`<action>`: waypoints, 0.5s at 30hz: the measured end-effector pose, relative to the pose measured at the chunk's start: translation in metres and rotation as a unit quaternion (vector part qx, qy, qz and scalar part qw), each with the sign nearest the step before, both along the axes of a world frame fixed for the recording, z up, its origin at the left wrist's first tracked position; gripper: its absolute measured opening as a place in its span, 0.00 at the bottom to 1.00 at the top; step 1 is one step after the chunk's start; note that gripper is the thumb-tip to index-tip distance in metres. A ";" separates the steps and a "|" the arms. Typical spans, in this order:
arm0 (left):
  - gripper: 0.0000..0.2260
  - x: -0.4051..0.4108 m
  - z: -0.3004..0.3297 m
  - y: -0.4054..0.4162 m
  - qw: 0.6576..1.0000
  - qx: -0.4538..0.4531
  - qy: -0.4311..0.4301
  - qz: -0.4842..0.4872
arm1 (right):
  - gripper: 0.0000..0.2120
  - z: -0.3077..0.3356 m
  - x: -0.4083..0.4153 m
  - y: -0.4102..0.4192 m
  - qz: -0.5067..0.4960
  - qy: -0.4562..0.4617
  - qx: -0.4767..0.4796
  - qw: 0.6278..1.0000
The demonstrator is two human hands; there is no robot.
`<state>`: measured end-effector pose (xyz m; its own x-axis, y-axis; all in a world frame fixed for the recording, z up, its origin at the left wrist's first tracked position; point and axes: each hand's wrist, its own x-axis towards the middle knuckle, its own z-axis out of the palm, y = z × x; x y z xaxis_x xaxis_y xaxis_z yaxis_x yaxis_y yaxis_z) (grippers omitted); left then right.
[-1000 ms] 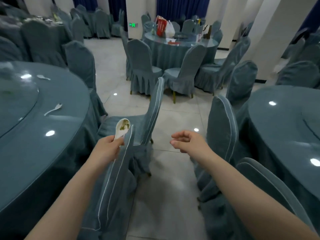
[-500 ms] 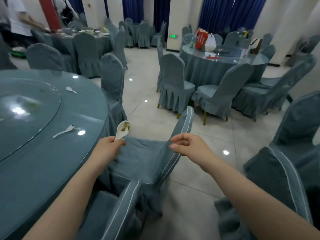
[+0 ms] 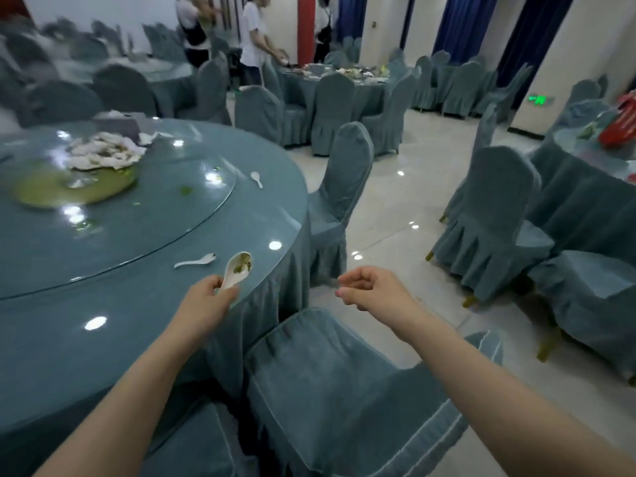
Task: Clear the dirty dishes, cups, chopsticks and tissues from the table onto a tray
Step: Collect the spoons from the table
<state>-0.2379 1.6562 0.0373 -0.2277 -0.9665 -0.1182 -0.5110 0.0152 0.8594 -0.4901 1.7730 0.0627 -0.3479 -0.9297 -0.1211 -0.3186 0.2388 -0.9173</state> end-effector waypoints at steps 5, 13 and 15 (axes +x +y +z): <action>0.09 0.013 -0.009 -0.012 0.995 0.020 0.016 0.098 | 0.06 -0.008 -0.011 -0.077 0.086 0.013 0.004 0.996; 0.10 0.064 -0.041 -0.057 0.978 0.064 0.057 0.191 | 0.06 -0.062 0.032 -0.168 0.137 0.040 0.047 0.989; 0.11 0.076 -0.050 -0.070 0.973 0.081 0.066 0.204 | 0.06 -0.078 0.047 -0.193 0.138 0.048 0.068 0.987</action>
